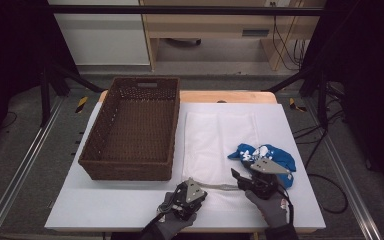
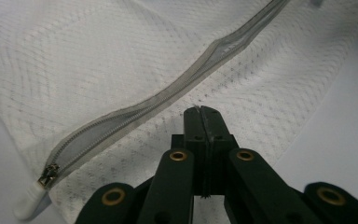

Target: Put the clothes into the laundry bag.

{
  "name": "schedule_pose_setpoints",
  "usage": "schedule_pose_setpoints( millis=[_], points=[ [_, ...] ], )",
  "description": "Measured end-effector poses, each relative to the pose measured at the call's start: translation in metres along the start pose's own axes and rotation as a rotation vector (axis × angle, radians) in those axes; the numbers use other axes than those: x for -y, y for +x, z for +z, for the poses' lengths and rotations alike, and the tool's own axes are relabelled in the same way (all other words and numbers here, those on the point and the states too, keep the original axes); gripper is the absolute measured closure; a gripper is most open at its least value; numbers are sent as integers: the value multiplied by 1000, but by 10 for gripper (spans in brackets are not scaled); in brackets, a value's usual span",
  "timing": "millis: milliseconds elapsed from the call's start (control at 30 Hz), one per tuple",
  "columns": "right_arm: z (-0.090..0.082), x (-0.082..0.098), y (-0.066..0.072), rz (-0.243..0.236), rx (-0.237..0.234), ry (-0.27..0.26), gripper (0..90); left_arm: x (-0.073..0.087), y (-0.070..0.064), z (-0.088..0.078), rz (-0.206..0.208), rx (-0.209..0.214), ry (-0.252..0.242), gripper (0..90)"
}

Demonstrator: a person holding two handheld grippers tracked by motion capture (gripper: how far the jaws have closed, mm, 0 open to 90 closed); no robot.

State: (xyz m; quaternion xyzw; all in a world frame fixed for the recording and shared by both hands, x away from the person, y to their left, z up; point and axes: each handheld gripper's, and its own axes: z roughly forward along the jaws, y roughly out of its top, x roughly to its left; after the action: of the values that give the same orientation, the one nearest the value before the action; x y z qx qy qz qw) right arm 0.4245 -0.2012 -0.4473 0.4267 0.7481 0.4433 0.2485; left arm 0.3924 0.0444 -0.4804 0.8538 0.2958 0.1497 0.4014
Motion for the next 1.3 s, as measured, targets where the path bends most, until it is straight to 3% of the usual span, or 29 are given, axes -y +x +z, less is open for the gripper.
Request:
schedule_pose_setpoints(
  millis=[233, 367, 533, 733, 967, 1000, 1033, 1067, 1100, 1133, 1200, 1300],
  points=[
    [11, 14, 14, -15, -63, 64, 551, 3, 0, 2, -1, 7, 11, 900],
    [15, 29, 13, -9, -63, 127, 619, 4, -1, 4, 7, 5, 16, 900],
    [20, 33, 13, -47, -54, 173, 671, 4, -1, 4, 3, 9, 19, 899],
    [20, 35, 15, -50, -95, 180, 630, 5, -1, 4, 0, 8, 18, 894],
    [23, 36, 17, -67, -92, 178, 576, 5, -1, 4, -5, 11, 18, 892],
    [23, 36, 16, -63, -86, 176, 632, 5, 0, 4, -6, 14, 17, 891],
    [23, 36, 16, -63, -86, 176, 632, 5, 0, 4, -9, 15, 18, 891],
    [24, 36, 15, -61, -72, 173, 709, 5, 0, 4, -10, 16, 18, 890],
    [24, 36, 15, -61, -72, 173, 709, 5, 0, 4, -10, 16, 18, 890],
    [24, 35, 14, -63, -53, 171, 816, 5, 0, 4, -12, 18, 18, 890],
    [24, 35, 13, -63, -49, 173, 870, 4, 0, 4, -13, 19, 19, 889],
    [24, 34, 11, -44, -55, 171, 884, 4, 0, 4, -14, 19, 19, 889]
  ],
)
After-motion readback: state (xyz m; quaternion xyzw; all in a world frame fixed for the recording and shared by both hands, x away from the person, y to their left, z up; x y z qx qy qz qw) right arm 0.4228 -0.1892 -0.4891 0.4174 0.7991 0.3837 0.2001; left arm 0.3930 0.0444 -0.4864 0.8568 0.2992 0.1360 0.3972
